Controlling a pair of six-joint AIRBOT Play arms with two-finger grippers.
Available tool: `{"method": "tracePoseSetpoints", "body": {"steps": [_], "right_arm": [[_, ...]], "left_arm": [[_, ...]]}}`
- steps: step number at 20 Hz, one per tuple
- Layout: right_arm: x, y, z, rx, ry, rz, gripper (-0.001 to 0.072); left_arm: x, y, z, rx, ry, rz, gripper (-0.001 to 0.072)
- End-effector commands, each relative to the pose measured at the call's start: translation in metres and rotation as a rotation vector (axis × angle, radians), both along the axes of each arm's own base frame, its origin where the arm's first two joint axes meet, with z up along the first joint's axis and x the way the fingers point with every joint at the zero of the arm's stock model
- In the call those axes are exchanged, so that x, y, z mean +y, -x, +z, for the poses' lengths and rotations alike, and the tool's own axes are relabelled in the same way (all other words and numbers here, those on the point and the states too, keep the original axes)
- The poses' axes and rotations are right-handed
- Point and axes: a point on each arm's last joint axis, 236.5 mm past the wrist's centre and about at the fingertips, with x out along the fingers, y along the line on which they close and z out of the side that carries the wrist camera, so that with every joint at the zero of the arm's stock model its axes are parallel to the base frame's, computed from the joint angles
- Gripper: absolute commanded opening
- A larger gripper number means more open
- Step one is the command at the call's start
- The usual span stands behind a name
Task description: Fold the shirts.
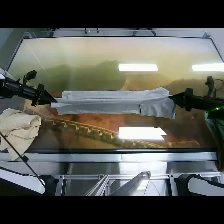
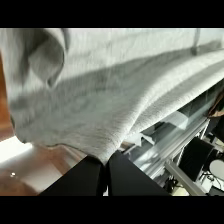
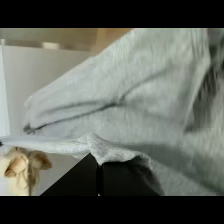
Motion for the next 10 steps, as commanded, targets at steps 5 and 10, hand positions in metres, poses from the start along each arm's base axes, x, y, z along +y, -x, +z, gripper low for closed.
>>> {"method": "tracePoseSetpoints", "body": {"steps": [5, 10], "right_arm": [[0.013, -0.076, -0.074, 0.055, 0.053, 0.026, 0.0016], [-0.003, -0.075, -0.065, 0.014, 0.104, 0.085, 0.019]], "left_arm": [[-0.029, -0.054, -0.055, 0.063, 0.016, -0.058, 0.0026], [-0.02, -0.057, -0.06, 0.145, 0.037, -0.089, 0.0248]]}}
